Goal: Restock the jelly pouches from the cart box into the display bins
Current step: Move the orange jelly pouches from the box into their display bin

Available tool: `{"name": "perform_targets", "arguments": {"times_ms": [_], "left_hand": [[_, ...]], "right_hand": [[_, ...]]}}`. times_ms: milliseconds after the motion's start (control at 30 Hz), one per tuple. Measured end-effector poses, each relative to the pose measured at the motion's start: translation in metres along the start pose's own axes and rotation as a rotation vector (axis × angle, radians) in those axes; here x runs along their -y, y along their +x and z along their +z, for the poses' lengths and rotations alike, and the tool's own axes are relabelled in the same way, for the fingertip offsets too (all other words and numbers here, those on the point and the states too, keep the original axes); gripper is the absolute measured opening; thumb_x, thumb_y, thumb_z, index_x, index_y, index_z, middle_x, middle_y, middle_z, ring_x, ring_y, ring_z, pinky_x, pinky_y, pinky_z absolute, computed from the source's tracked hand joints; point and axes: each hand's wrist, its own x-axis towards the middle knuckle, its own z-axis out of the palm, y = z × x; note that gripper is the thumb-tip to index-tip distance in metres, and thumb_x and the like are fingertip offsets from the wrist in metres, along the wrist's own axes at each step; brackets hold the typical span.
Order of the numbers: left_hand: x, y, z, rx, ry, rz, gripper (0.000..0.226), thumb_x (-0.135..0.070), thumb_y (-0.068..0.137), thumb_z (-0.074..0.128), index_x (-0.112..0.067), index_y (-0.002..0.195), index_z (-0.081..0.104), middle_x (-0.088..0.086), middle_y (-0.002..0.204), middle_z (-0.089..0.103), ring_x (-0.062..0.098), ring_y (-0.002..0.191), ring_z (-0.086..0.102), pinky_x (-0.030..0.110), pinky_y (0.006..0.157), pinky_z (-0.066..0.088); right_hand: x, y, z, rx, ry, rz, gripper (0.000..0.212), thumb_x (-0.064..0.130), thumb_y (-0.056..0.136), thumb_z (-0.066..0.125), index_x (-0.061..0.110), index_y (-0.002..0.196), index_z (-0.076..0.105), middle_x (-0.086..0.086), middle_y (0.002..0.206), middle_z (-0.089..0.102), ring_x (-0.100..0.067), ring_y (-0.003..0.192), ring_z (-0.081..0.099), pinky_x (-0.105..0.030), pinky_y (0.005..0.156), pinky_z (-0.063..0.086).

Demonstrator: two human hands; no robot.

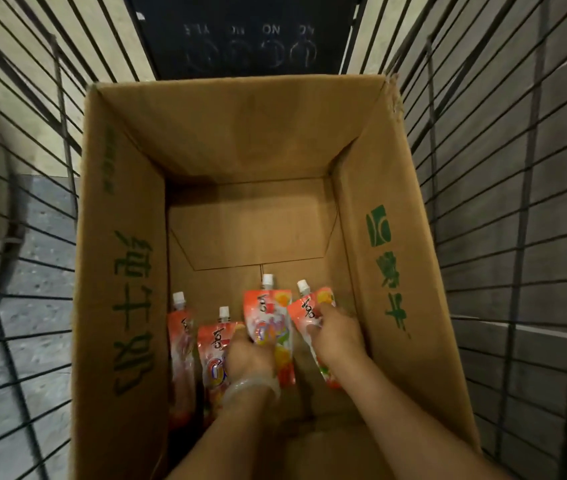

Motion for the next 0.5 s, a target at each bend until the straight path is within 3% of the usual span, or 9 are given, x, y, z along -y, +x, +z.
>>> {"name": "perform_targets", "arguments": {"times_ms": [100,233,400,500], "left_hand": [[0.001,0.007,-0.012,0.021,-0.019,0.037,0.028,-0.015,0.078,0.074,-0.006,0.102,0.063,0.015,0.102,0.070,0.033,0.094,0.064,0.032,0.081,0.048],[0.004,0.007,-0.011,0.064,0.011,0.042,0.033,-0.016,0.074,0.078,-0.012,0.100,0.059,0.004,0.092,0.068,0.026,0.086,0.063,0.031,0.077,0.046],[0.004,0.004,-0.011,0.088,-0.003,0.079,0.037,-0.011,0.074,0.077,-0.012,0.104,0.056,0.000,0.090,0.065,0.022,0.087,0.062,0.027,0.079,0.045],[0.004,0.004,-0.015,0.108,-0.042,0.081,0.041,-0.008,0.074,0.077,-0.011,0.107,0.055,0.004,0.097,0.068,0.025,0.093,0.064,0.035,0.087,0.051]], "right_hand": [[0.000,0.003,0.012,-0.079,0.013,0.022,0.064,0.031,0.086,0.064,0.020,0.141,0.034,-0.009,0.141,0.038,-0.030,0.132,0.033,-0.038,0.102,0.039],[-0.009,0.011,0.018,-0.096,-0.075,0.064,0.097,0.044,0.071,0.077,0.017,0.145,0.020,-0.010,0.147,0.030,-0.029,0.135,0.030,-0.039,0.106,0.034],[-0.006,0.022,0.014,-0.043,-0.105,0.165,0.094,0.045,0.065,0.081,0.010,0.138,0.033,-0.011,0.141,0.042,-0.029,0.131,0.038,-0.036,0.103,0.037],[-0.004,0.018,0.020,-0.013,-0.007,0.162,0.094,0.038,0.066,0.082,0.011,0.139,0.030,-0.013,0.139,0.041,-0.031,0.128,0.042,-0.039,0.098,0.042]]}}
